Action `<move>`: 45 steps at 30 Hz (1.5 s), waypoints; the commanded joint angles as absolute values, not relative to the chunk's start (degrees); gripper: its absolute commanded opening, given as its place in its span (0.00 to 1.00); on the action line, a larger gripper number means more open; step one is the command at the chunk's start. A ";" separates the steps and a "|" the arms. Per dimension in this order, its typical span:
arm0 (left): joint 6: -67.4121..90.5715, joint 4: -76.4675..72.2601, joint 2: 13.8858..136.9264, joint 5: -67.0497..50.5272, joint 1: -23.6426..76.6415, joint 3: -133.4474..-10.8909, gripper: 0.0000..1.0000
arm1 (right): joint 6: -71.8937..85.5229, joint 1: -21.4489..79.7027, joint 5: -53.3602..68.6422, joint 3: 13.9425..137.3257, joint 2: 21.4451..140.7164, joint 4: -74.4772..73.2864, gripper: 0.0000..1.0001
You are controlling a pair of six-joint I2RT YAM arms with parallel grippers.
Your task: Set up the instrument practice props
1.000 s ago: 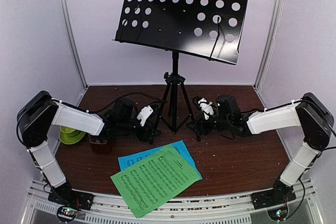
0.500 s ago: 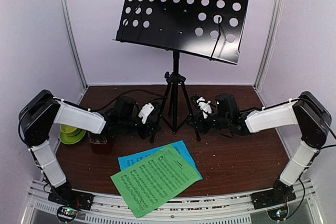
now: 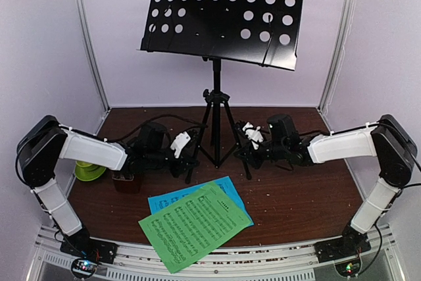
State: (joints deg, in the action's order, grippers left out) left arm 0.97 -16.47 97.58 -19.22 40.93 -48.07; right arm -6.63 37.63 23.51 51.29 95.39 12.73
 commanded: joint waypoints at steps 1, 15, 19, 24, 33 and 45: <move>1.29 -12.18 94.79 -18.41 39.76 -44.09 0.00 | -2.56 36.56 20.58 51.84 91.70 5.51 0.00; 2.36 -11.40 91.30 -17.09 39.22 -36.49 0.00 | -1.45 36.56 17.26 42.91 84.17 -0.18 0.00; 3.23 -11.97 92.52 -16.34 39.13 -37.48 0.00 | -1.01 36.56 16.02 43.67 84.66 0.14 0.00; 3.69 -10.61 96.16 -15.50 38.31 -42.73 0.00 | -1.15 36.56 14.53 49.46 88.08 -0.40 0.00; 3.32 -7.33 102.88 -14.96 33.48 -54.34 0.00 | -2.43 36.56 11.98 60.60 97.00 -1.09 0.00; 0.06 -3.39 104.66 -17.39 30.01 -58.60 0.00 | -3.97 35.46 12.63 64.56 100.54 -3.08 0.00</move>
